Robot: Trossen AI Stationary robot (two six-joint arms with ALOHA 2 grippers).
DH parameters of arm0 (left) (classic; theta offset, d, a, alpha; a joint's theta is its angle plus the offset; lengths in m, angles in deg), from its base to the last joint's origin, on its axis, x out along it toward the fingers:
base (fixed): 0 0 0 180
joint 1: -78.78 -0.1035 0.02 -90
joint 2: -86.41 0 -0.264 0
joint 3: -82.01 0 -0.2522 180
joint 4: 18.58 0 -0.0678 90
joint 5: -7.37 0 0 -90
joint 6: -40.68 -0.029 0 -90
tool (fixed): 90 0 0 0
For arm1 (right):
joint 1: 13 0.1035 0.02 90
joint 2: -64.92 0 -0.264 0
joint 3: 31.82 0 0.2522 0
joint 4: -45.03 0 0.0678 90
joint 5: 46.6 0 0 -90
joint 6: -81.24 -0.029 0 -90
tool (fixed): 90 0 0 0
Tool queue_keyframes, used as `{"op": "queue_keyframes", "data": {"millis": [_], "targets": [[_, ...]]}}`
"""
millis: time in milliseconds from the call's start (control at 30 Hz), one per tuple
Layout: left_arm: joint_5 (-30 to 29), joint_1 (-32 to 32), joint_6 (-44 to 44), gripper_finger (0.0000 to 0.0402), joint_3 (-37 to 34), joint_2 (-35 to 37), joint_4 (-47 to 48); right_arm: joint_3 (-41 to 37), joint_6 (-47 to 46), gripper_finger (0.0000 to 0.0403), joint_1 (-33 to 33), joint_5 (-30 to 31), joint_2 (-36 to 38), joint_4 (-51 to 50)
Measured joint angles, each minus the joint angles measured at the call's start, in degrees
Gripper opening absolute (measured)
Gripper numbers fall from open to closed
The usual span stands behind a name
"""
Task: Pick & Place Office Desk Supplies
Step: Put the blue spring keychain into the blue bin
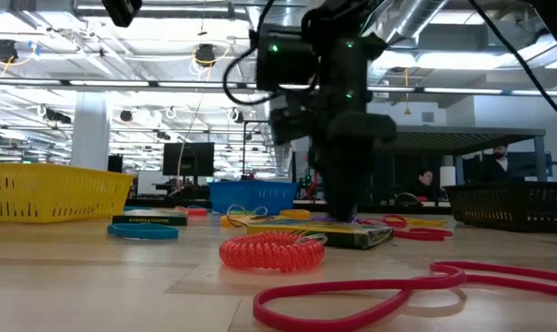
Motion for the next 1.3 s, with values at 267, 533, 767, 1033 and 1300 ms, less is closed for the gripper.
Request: {"op": "queue_keyframes", "data": {"millis": [267,533,767,1033,1300], "targets": [[0.0,0.0,0.0,0.0108,0.0,0.0,0.2,0.4,-2.6,0.0154,0.6,0.5,-2.9,-0.3],[0.0,0.0,0.0,0.0108,0.0,0.0,0.4,0.1,-2.9,0.0042,1.4,1.7,-2.0,0.1],[0.0,0.0,0.0,0.0108,0.0,0.0,0.4,-0.3,-5.6,0.0014,1.4,1.2,0.0,0.1],[0.0,0.0,0.0,0.0108,0.0,0.0,1.4,-0.2,-8.7,0.0004,1.4,-2.3,6.3,1.5],[-3.4,0.0,-7.2,0.0108,0.0,0.0,1.7,-0.1,-14.3,0.0002,-0.8,-10.3,15.0,7.5]]}}
